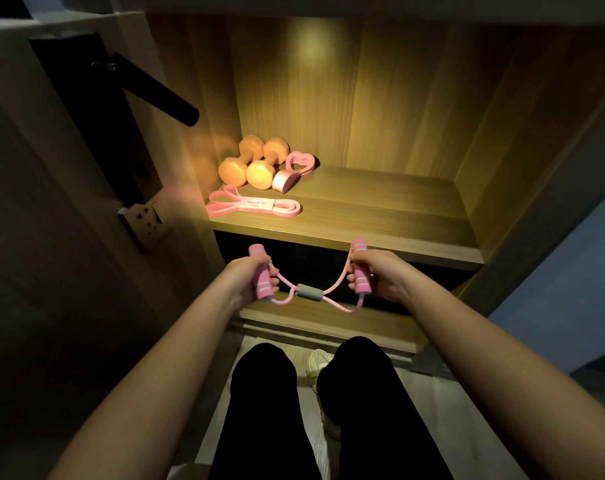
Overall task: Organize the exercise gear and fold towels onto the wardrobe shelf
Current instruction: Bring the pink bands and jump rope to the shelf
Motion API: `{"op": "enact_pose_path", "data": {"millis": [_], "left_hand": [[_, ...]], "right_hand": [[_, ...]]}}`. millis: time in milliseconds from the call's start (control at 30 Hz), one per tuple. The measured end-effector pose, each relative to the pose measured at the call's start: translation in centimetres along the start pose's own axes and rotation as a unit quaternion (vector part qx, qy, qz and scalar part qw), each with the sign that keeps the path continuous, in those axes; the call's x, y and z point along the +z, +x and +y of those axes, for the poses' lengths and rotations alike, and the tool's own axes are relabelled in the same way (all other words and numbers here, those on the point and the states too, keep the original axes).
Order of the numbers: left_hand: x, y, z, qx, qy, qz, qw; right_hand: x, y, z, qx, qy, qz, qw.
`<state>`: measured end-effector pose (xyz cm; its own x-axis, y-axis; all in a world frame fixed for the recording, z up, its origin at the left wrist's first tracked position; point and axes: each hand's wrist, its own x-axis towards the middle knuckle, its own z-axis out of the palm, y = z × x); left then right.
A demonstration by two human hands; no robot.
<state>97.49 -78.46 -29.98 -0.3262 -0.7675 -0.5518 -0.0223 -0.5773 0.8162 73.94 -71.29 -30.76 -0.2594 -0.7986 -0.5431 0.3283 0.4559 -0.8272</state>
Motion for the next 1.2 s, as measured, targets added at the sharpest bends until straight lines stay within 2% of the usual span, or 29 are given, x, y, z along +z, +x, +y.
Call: {"op": "enact_pose_path", "data": {"millis": [133, 233, 400, 500, 567, 667, 733, 800, 933, 1000, 1067, 1100, 1133, 1200], "left_hand": [[2.1, -0.7, -0.1, -0.001, 0.000, -0.031, 1.000], [2.4, -0.7, -0.4, 0.014, 0.040, -0.014, 0.999], [-0.1, -0.1, -1.0, 0.121, 0.120, 0.109, 0.979], [-1.3, 0.0, -1.2, 0.173, 0.172, 0.107, 0.964], [-1.7, 0.0, -1.3, 0.169, 0.189, 0.075, 0.964], [-2.1, -0.1, -1.2, 0.124, 0.186, 0.032, 0.974], [-2.4, 0.0, -1.0, 0.092, 0.142, 0.025, 0.985], [-2.9, 0.2, -0.8, 0.081, 0.148, 0.029, 0.985], [-4.4, 0.9, -0.7, 0.121, 0.299, 0.058, 0.945], [-5.0, 1.2, -0.8, 0.115, 0.337, 0.080, 0.931], [-5.3, 1.2, -0.5, 0.100, 0.448, 0.121, 0.880], [-5.4, 1.2, -0.5, 0.093, 0.489, 0.141, 0.856], [-5.5, 1.3, -0.4, 0.087, 0.501, 0.160, 0.846], [-5.4, 1.4, -0.5, 0.090, 0.473, 0.173, 0.859]], "right_hand": [[1.8, -1.0, 0.0, -0.008, -0.028, -0.055, 0.998], [1.9, -1.2, 0.0, -0.016, -0.062, -0.055, 0.996], [-0.2, -0.6, 0.7, -0.093, -0.215, 0.066, 0.970], [-1.4, -0.7, 1.0, -0.137, -0.294, 0.100, 0.941], [-1.7, -0.7, 1.0, -0.137, -0.320, 0.093, 0.933], [-2.1, -0.7, 0.9, -0.092, -0.258, 0.078, 0.959], [-2.6, -0.8, 0.7, -0.066, -0.221, 0.067, 0.971], [-3.5, -0.6, 0.5, -0.069, -0.266, 0.055, 0.960], [-5.2, -0.2, 1.4, -0.090, -0.376, 0.103, 0.916], [-5.6, -0.3, 1.6, -0.058, -0.430, 0.139, 0.890], [-5.9, -0.2, 1.5, -0.018, -0.505, 0.182, 0.843], [-6.0, -0.2, 1.4, -0.012, -0.515, 0.202, 0.833], [-6.1, -0.1, 1.4, -0.014, -0.502, 0.211, 0.839], [-6.1, 0.5, 1.6, -0.026, -0.419, 0.191, 0.887]]}}
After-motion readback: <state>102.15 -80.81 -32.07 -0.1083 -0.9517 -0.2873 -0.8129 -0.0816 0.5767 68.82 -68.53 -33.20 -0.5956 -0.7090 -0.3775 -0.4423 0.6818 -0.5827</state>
